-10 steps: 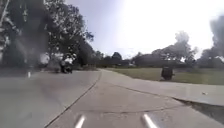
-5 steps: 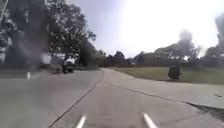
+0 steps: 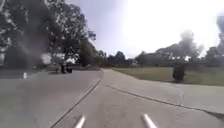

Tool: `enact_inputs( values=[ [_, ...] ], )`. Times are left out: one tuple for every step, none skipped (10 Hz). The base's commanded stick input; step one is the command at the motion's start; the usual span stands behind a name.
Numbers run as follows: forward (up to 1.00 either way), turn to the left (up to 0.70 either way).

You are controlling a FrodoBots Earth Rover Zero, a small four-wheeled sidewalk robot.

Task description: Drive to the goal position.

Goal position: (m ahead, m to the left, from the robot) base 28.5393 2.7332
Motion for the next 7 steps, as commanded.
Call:
enact_inputs(
  values=[
    [0.7, 0.0],
    [0.7, 0.0],
    [0.7, 0.0],
    [0.7, 0.0],
    [0.7, 0.0],
    [0.7, 0.0],
    [0.7, 0.0]
  ],
)
